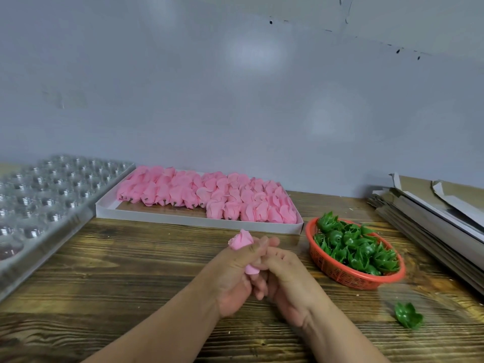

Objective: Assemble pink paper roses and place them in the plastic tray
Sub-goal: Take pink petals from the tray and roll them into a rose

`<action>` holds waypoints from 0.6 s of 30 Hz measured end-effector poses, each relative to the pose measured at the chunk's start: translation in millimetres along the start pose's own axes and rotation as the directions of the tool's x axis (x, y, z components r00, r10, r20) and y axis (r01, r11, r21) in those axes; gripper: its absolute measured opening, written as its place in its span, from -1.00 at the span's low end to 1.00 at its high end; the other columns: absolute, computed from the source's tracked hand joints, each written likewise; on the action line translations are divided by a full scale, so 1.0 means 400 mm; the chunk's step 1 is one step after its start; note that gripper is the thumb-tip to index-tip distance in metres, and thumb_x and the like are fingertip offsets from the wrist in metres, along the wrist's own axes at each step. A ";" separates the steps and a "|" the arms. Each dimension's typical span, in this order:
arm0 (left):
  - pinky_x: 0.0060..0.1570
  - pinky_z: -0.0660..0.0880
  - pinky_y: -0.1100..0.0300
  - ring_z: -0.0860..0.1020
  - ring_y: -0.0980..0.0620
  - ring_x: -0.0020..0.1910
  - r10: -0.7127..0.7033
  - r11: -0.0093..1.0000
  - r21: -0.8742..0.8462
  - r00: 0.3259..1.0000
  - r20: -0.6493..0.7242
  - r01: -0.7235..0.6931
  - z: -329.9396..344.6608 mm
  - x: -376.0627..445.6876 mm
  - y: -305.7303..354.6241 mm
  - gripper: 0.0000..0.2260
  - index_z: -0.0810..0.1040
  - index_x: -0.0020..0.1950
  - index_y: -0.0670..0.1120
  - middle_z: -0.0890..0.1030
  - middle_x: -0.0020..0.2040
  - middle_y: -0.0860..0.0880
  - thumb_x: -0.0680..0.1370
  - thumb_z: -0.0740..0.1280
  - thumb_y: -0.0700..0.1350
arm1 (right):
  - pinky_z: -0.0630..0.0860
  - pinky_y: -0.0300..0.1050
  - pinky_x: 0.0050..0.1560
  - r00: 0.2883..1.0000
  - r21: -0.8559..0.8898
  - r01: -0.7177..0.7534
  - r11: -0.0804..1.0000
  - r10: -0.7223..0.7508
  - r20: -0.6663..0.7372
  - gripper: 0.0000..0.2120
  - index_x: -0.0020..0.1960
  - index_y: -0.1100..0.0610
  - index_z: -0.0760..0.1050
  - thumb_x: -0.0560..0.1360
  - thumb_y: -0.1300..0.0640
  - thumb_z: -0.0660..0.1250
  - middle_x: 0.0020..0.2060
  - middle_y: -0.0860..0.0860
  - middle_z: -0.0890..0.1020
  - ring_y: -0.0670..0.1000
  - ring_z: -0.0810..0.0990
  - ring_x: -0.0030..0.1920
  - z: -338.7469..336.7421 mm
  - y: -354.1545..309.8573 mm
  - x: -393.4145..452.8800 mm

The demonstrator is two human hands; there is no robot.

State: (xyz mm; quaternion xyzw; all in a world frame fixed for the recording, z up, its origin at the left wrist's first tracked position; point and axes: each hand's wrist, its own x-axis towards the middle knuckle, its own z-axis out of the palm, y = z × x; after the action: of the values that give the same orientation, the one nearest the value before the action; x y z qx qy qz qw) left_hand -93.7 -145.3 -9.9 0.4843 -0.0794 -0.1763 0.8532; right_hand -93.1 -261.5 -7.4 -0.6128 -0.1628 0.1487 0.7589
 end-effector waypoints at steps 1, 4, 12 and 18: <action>-0.56 0.32 0.26 0.40 0.06 -0.58 0.008 1.000 0.006 1.000 0.024 -0.008 -0.002 -0.001 0.000 -0.57 0.59 0.13 -0.19 0.49 -0.42 -0.09 0.37 0.40 0.06 | 0.30 -0.24 -0.52 1.000 0.024 -0.004 1.000 0.003 0.014 -0.87 -0.41 0.14 0.51 0.26 0.12 0.41 -0.57 0.06 0.46 -0.04 0.34 -0.53 -0.002 0.001 0.001; -0.53 0.35 0.24 0.41 0.05 -0.55 0.042 0.998 0.036 0.994 0.099 -0.046 -0.007 -0.001 -0.002 -0.48 0.70 -0.03 -0.10 0.48 -0.35 -0.15 0.17 0.60 0.19 | 0.30 -0.23 -0.53 0.999 0.101 0.001 0.995 -0.006 0.050 -0.86 -0.42 0.12 0.53 0.24 0.09 0.42 -0.56 0.03 0.45 -0.06 0.36 -0.53 -0.009 0.005 0.004; -0.51 0.38 0.20 0.40 0.01 -0.55 0.032 0.999 -0.001 0.996 0.081 -0.032 -0.010 0.001 -0.004 -0.31 0.59 0.13 -0.25 0.46 -0.51 -0.10 0.18 0.60 0.16 | 0.30 -0.26 -0.58 0.997 0.135 -0.035 0.990 0.025 0.072 -0.91 -0.34 0.12 0.58 0.25 0.10 0.41 -0.52 0.04 0.44 -0.08 0.35 -0.53 -0.016 0.006 0.005; -0.51 0.48 0.18 0.45 0.03 -0.58 0.014 0.995 -0.100 0.994 -0.110 -0.025 0.004 0.002 0.004 -0.69 0.58 -0.24 -0.20 0.67 -0.03 -0.13 0.41 0.34 0.06 | 0.32 -0.28 -0.59 0.998 -0.126 -0.057 0.990 0.053 -0.032 -0.81 -0.33 0.14 0.60 0.36 0.04 0.45 -0.45 0.11 0.56 -0.05 0.43 -0.52 -0.015 -0.006 -0.004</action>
State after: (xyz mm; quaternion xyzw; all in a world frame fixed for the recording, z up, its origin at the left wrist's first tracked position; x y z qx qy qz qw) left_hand -93.0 -146.1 -7.9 0.4488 -0.0283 -0.1451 0.8813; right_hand -91.8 -268.0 -6.4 -0.6661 -0.1442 0.1504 0.7162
